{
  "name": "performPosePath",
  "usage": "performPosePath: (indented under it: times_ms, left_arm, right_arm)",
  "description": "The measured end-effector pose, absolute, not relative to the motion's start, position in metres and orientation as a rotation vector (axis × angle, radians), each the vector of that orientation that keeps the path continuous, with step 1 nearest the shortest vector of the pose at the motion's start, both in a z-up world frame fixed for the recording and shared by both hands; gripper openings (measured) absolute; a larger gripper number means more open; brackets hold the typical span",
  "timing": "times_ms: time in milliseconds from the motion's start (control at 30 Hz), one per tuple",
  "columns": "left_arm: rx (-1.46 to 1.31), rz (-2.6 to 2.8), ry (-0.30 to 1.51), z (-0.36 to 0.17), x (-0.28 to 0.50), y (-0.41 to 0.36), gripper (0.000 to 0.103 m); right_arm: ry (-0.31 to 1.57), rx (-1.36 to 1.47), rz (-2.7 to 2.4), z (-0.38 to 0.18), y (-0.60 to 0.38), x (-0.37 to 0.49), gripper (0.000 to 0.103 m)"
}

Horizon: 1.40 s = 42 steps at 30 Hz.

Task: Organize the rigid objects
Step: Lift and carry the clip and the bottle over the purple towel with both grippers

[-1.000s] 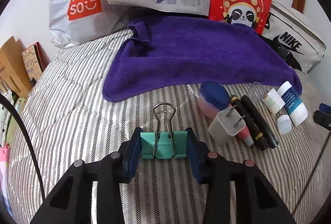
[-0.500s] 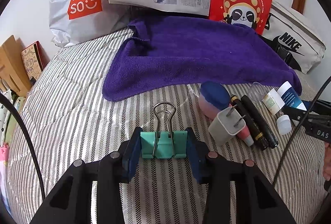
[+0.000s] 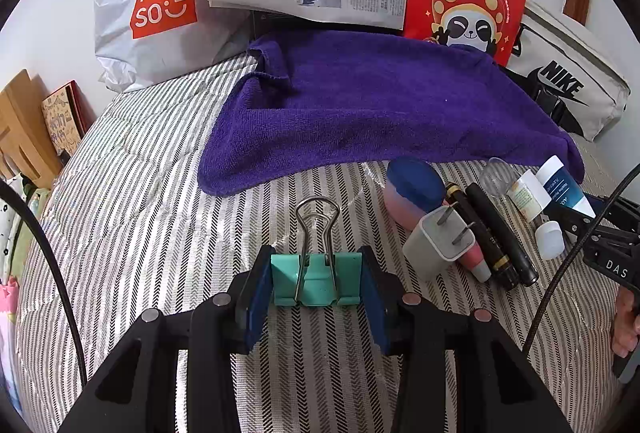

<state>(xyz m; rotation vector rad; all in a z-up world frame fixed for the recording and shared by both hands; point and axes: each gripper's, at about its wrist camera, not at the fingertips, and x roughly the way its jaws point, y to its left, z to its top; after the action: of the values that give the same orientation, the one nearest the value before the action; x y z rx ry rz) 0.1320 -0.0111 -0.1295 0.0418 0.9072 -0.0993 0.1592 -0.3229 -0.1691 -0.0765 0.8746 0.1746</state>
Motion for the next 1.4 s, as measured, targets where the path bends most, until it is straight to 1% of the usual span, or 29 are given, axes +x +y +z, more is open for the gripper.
performPosePath:
  times_ms: [333,400,433,700,900,1067,1400]
  left_arm:
    - [0.038,-0.101,0.907,-0.13,0.132,-0.01,0.039]
    - [0.031,-0.104,0.908,-0.129,0.131,-0.01,0.039]
    - [0.026,-0.106,0.909,-0.129,0.131,-0.01,0.039]
    - [0.022,-0.135,0.933,-0.125,0.131,-0.006,0.039]
    - [-0.016,-0.133,0.95,-0.114,0.133,0.012,0.039]
    - [-0.025,-0.124,0.917,-0.086,0.141,0.027,0.039]
    - [-0.029,-0.162,0.85,-0.037,0.198,0.021,0.039]
  right_arm:
    - [0.873,-0.081,0.175,-0.169,-0.322,0.159,0.049]
    - [0.87,-0.089,0.186,-0.168,-0.318,0.157,0.044]
    - [0.869,-0.089,0.198,-0.167,-0.317,0.156,0.037]
    - [0.942,0.006,0.234,-0.157,-0.328,0.164,0.037]
    - [0.926,-0.004,0.23,-0.134,-0.329,0.165,0.037]
    - [0.914,-0.014,0.238,-0.108,-0.324,0.173,0.037]
    - [0.828,-0.036,0.239,-0.046,-0.318,0.23,0.037]
